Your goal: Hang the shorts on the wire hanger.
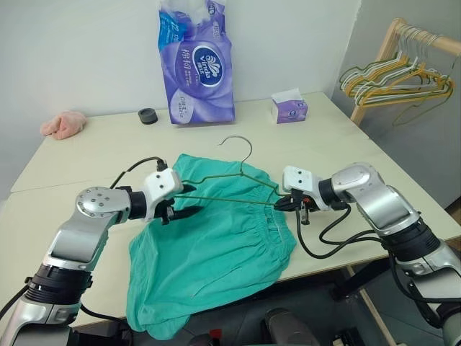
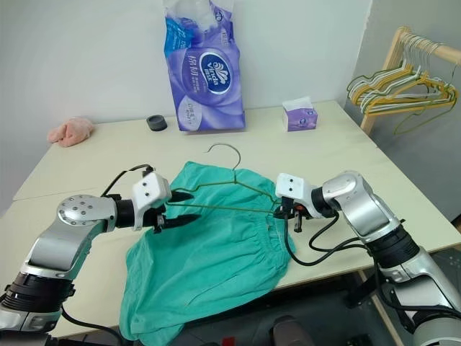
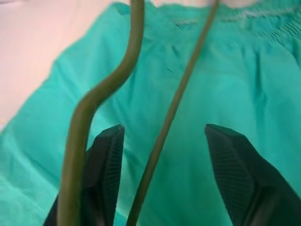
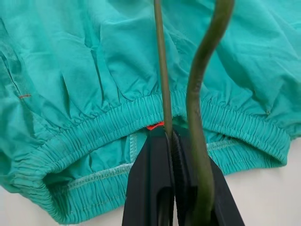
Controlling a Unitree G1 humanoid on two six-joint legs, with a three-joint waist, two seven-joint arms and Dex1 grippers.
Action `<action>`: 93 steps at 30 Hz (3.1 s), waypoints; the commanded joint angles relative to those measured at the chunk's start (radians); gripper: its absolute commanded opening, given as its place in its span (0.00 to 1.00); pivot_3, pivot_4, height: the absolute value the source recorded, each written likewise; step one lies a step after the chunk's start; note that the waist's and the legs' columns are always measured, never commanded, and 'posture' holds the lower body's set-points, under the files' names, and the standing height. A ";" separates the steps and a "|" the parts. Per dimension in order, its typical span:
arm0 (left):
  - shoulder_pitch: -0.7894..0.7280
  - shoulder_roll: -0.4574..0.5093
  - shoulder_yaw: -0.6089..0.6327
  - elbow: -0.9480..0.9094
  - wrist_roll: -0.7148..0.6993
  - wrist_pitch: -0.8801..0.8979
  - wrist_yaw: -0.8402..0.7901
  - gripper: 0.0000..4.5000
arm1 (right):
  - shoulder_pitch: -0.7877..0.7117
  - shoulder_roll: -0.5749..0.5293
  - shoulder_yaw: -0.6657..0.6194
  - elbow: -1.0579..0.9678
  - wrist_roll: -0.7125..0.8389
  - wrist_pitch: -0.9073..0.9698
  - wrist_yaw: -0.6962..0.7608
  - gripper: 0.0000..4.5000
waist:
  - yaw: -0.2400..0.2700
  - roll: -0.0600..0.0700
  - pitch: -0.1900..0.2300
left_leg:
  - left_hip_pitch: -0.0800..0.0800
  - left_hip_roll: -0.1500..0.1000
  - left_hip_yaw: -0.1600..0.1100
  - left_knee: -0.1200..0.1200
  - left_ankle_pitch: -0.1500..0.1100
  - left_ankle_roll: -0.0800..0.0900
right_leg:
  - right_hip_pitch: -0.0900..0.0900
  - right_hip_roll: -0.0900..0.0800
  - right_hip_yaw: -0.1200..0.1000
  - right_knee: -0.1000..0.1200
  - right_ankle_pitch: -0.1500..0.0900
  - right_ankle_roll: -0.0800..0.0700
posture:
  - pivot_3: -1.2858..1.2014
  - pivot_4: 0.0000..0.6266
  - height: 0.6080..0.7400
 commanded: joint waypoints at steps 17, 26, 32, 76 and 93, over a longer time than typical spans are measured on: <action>0.136 0.070 0.172 -0.024 -0.233 0.080 -0.179 0.61 | 0.517 -0.208 -0.495 -0.320 0.317 0.513 -0.135 0.00 | -0.009 0.000 0.003 | 0.000 0.000 0.001 0.000 0.000 0.000 | 0.001 0.000 0.001 0.000 -0.004 0.006 | 0.37 0.10 1.00; 0.103 0.123 0.157 0.030 -0.232 0.040 -0.289 0.61 | 0.665 -0.181 -0.594 -0.394 0.444 0.684 -0.234 0.00 | -0.039 -0.001 0.005 | 0.000 0.001 0.003 -0.002 0.000 0.000 | 0.000 0.002 0.002 -0.002 -0.004 0.006 | 0.36 0.11 1.00; 0.075 0.141 0.147 0.072 -0.218 0.003 -0.310 0.61 | 0.686 -0.179 -0.617 -0.373 0.484 0.727 -0.284 0.00 | -0.056 -0.001 0.006 | 0.000 0.001 0.003 -0.003 -0.001 0.000 | 0.000 0.003 0.002 -0.002 -0.004 0.006 | 0.36 0.11 1.00; 0.043 0.088 0.189 0.113 -0.223 0.043 -0.136 0.61 | 0.178 0.167 -0.459 -0.083 0.574 0.815 -0.534 0.00 | -0.050 -0.005 0.011 | -0.002 0.000 0.002 -0.002 -0.001 0.000 | -0.002 0.000 0.002 -0.001 -0.003 0.006 | 0.38 0.06 1.00; -0.300 0.066 0.099 0.253 -0.167 -0.073 -0.212 1.00 | 0.155 0.001 -0.056 -0.350 0.312 0.301 -0.447 0.00 | -0.062 -0.005 0.010 | -0.002 0.000 0.002 -0.002 0.000 0.000 | -0.003 0.000 0.002 0.000 -0.003 0.008 | 0.38 0.05 1.00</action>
